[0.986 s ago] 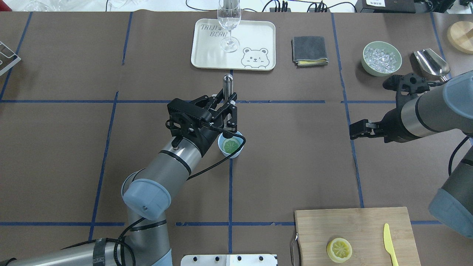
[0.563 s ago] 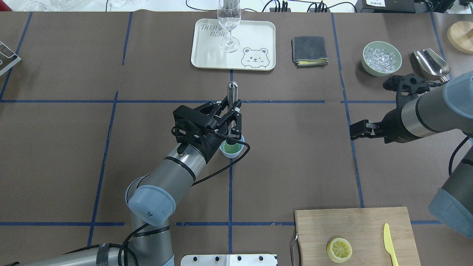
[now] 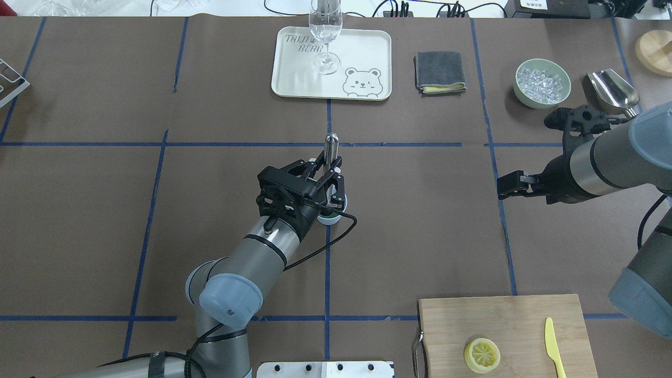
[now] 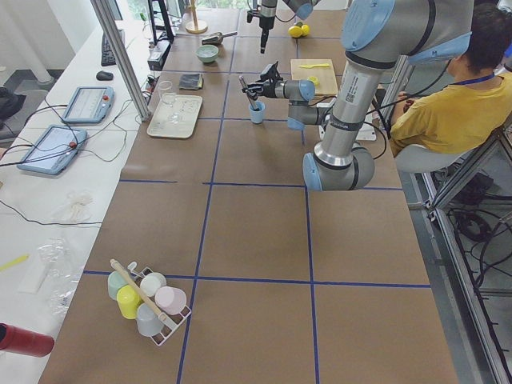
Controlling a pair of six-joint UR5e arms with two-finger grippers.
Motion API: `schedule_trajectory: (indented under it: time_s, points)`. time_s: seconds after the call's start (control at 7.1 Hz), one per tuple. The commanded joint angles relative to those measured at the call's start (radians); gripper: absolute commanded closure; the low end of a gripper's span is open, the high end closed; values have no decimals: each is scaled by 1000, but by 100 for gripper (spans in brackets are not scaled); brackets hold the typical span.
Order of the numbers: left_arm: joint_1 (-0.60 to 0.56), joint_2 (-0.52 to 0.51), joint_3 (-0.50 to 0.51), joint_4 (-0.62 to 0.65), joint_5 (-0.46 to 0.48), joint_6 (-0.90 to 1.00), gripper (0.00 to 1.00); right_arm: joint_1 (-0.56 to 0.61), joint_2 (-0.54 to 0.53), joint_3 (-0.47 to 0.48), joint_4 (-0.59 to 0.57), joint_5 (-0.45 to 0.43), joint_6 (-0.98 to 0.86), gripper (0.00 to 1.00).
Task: Squeeze lemon into cup
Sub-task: 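Press the muddler down onto the lemon slice inside the cup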
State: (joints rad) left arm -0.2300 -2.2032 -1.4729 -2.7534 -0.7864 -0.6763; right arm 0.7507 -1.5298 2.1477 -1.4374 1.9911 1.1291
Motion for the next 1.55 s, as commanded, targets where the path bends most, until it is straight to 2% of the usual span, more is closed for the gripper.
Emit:
schedule_trajectory:
  time_s: [0.0,0.85,0.99,1.13,1.27,1.41]
  points:
    - [6,2,14,1,-1,1,100,-1,3,-2,0,0,0,0]
    - [9,-1,14,3,-10,6,100,-1,7,-2,0,0,1,0]
    - [9,-6,-7,3,-14,30,100,-1,8,0,0,0,1,0]
    - [9,-15,-85,6,-17,119,100,-1,8,1,0,2,1,0]
    - [1,-15,-151,20,-60,220,100,-1,8,4,2,3,3,0]
    - [-17,-15,-158,30,-63,234,100,-1,8,9,2,5,6,0]
